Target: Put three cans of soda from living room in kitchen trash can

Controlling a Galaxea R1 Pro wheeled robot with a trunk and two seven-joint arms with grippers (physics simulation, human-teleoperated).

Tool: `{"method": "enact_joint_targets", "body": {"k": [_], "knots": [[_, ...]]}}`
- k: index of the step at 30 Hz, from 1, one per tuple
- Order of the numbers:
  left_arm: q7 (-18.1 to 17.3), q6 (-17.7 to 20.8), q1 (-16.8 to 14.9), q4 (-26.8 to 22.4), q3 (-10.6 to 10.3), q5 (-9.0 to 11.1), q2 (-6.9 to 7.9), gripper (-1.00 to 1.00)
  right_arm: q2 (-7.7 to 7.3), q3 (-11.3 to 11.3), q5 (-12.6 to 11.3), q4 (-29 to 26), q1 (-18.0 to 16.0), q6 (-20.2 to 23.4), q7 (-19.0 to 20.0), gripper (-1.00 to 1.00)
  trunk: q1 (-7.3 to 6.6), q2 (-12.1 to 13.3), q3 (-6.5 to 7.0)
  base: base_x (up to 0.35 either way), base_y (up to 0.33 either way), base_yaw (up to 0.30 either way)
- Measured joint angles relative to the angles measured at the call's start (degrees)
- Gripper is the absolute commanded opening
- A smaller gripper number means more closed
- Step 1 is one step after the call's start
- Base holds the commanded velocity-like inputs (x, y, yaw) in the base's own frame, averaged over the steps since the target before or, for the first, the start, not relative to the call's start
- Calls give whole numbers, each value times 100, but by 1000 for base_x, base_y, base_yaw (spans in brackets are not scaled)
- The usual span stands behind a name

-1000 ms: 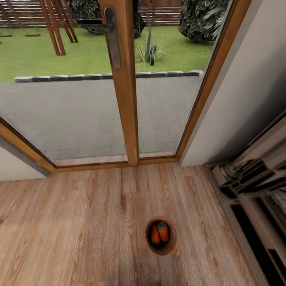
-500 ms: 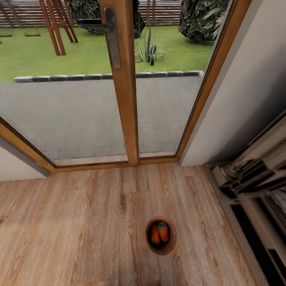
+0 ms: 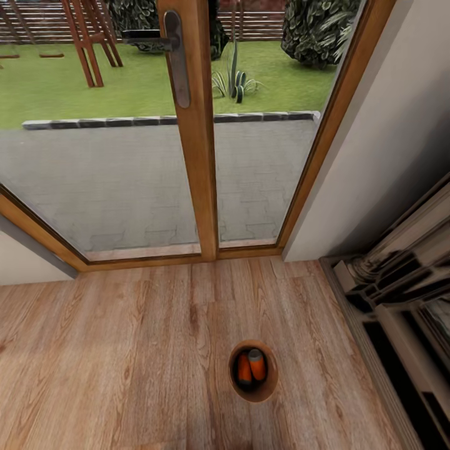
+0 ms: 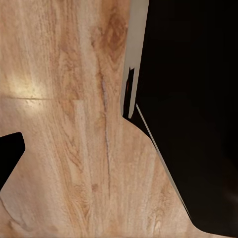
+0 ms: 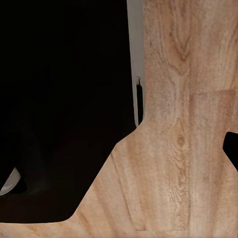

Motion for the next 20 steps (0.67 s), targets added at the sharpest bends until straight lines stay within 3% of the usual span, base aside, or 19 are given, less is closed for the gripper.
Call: {"method": "enact_joint_targets", "body": {"k": [20], "knots": [[0,0,0,1,0,0,0,100,0,0,0,0,0,0,0,100,0,0,0,0,0,0]]}}
